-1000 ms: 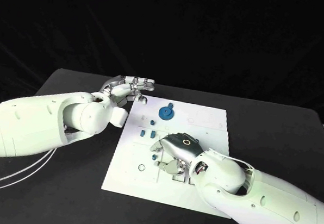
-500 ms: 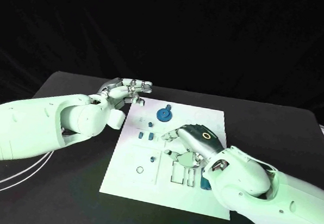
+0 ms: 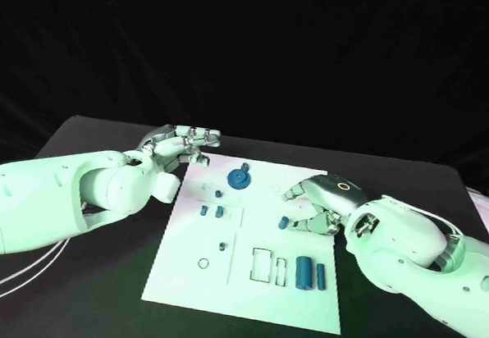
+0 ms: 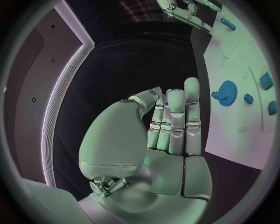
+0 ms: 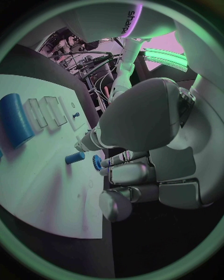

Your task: Assemble the parts on the task board

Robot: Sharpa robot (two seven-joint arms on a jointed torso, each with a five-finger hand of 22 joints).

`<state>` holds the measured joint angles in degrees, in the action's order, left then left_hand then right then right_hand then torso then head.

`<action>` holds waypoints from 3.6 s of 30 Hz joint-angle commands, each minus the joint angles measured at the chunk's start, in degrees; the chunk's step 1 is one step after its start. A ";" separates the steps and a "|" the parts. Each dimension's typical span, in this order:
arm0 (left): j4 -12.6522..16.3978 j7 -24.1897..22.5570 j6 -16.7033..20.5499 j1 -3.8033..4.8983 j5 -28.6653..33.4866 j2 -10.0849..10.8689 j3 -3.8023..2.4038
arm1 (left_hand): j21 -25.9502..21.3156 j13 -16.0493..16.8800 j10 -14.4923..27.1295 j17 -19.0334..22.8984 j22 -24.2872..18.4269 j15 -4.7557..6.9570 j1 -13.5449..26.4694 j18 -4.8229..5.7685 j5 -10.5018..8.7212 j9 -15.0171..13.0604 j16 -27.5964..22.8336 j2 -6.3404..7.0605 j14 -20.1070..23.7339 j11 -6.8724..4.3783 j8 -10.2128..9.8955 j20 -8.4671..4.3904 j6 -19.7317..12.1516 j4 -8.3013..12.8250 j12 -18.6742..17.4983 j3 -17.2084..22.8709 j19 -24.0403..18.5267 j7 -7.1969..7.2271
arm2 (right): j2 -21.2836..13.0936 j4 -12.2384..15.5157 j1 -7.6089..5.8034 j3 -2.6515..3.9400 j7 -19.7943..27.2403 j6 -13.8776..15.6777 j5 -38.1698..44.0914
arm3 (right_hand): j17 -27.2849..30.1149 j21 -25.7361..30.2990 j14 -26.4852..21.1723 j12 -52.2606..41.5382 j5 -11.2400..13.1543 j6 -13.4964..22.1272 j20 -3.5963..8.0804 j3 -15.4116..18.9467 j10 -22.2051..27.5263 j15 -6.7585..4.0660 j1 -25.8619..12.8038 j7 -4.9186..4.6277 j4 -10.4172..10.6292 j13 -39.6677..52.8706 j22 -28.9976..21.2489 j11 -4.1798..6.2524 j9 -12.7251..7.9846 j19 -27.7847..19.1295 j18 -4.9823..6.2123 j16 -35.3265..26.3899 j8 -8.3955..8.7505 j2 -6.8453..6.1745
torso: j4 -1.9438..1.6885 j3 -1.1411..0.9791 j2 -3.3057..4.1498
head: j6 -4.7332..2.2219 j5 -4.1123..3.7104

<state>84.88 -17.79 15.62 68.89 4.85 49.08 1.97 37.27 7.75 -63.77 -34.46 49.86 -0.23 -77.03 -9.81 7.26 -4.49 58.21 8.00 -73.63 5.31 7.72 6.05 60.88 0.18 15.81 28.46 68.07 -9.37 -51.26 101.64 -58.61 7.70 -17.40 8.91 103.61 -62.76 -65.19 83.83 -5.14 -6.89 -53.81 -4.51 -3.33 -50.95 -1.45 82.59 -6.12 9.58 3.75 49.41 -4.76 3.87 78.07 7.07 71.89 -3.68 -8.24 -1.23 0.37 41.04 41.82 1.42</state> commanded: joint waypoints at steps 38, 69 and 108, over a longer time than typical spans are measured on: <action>0.00 0.03 -1.55 -0.08 -1.06 -0.13 0.01 | -0.24 0.08 0.47 0.06 -0.08 -0.05 0.14 -0.59 0.00 0.09 -0.11 -0.22 0.04 -0.17 0.36 0.05 -0.54 -0.16 0.28 -0.44 0.48 -0.01 | 2.89 -2.67 0.62 -1.52 2.98 -2.10 -0.17 | -1.84 -1.47 2.34 -2.28 3.43 -10.92 0.38 -15.26 -19.81 -0.39 3.42 -0.40 -3.15 0.21 2.77 1.90 1.08 2.03 -0.27 2.10 -1.76 5.50 | -0.08 0.06 0.00 | 0.46 -0.34; -0.05 0.31 -1.74 -0.08 -1.25 -0.20 0.01 | -0.31 0.07 0.56 0.13 -0.14 -0.06 0.14 -0.59 0.00 0.11 -0.13 -0.21 0.06 -0.15 0.35 0.06 -0.64 -0.14 0.32 -0.52 0.49 -0.05 | 3.51 -2.81 0.86 -1.52 0.67 -3.20 1.41 | -0.39 -0.20 1.73 0.37 2.78 -7.32 -1.19 -16.08 -13.26 1.27 -1.69 -1.91 -2.64 0.03 1.13 -0.17 0.55 1.12 0.02 1.44 -0.69 0.84 | -0.06 0.07 -0.01 | 0.64 -0.39; 0.09 0.75 -1.84 -0.08 -1.43 0.07 0.01 | -0.62 0.06 0.72 0.34 -0.36 -0.07 -0.02 -0.63 0.04 0.14 -0.20 -0.38 0.12 -0.13 0.38 0.06 -0.75 -0.03 0.44 -0.56 0.46 -0.07 | 3.62 -1.92 1.30 -1.51 -0.72 0.70 4.41 | -2.25 -2.07 2.17 -0.19 3.36 -13.63 0.50 -24.87 -21.47 -0.39 1.47 -0.84 -8.22 0.40 3.77 1.74 2.68 2.18 -0.44 2.95 -2.25 4.14 | -0.11 0.06 -0.06 | 0.96 -0.33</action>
<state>84.85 -16.90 14.84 68.80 3.73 49.17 2.01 37.05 7.73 -63.57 -34.22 49.56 -0.23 -77.03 -9.81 7.26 -4.42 58.21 8.00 -73.63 5.10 7.72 6.05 60.47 0.17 16.19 28.14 68.07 -9.37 -47.58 99.45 -57.36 6.17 -17.68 8.56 106.57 -64.94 -67.02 84.13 -5.04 -3.27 -67.22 -4.21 -26.30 -70.61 -1.55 81.98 -6.87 2.91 3.81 53.14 -4.37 6.50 80.23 7.07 74.48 -5.75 -5.79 -1.33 0.44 41.01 42.78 1.09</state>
